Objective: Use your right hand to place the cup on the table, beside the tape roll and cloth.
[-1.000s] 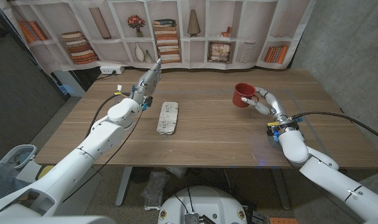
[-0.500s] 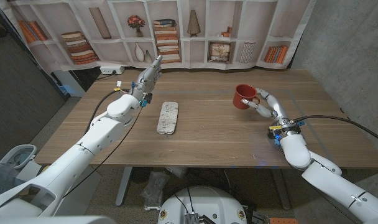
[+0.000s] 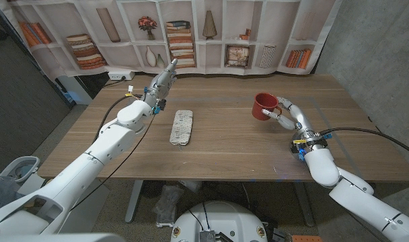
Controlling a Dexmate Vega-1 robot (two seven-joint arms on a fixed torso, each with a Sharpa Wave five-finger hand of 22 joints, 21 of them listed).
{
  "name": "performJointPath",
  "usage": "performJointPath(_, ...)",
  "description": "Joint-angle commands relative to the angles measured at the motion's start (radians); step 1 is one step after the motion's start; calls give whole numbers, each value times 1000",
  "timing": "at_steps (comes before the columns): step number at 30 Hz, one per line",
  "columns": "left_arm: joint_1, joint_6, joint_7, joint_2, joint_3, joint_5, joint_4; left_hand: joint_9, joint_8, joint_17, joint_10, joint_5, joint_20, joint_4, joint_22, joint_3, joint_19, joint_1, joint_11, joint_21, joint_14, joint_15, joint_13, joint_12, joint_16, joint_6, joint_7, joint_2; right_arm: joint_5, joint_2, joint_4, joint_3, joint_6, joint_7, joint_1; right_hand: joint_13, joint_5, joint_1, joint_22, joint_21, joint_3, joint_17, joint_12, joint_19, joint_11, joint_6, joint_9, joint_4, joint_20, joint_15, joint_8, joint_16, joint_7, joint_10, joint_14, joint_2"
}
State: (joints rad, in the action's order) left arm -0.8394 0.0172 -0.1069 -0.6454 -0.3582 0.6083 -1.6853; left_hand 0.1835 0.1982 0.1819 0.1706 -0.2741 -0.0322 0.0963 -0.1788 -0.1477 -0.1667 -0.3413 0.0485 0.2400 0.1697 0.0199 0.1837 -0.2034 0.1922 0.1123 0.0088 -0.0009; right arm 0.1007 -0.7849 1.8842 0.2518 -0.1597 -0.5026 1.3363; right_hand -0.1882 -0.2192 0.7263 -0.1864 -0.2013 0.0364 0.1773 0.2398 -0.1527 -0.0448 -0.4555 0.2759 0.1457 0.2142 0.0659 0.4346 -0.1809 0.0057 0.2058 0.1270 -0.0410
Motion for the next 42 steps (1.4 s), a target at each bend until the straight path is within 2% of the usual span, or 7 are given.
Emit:
performJointPath(1, 2, 16, 10, 7, -6, -2, 16, 6, 0, 2, -3, -1, -2, -1, -4, 6, -64, -1, -3, -1, 24, -1, 3, 1, -3, 1, -2, 11, 16, -2, 15, -31, -25, -11, 50, -2, -3, 90, -3, -3, 21, 3, 0, 2, -2, -148, 119, -11, 2, -10, 10, -7, -136, 12, 5, -88)
performJointPath(22, -1, 31, 9, 10, -13, -19, 13, 5, 0, 2, -3, 1, -2, -1, -4, 11, -64, -1, -7, -5, 24, -2, 3, 1, -3, 2, -2, 10, 42, -2, 59, -85, -18, -3, 142, -2, -1, 94, -3, -5, 26, 4, 0, -4, 0, -158, 124, -11, 2, -17, 12, -7, -137, 18, 9, -89)
performJointPath(42, -10, 5, -10, 6, -13, -19, -11, 5, 0, 2, -2, 2, -3, -1, -4, 15, -63, -1, -6, -9, 24, -2, 3, 2, -3, 2, -2, 11, 48, 22, 55, -130, -75, -18, 216, -2, 1, 96, -3, -4, 30, 5, 1, -2, 1, -164, 127, -12, 3, -19, 13, -7, -143, 25, 11, -89)
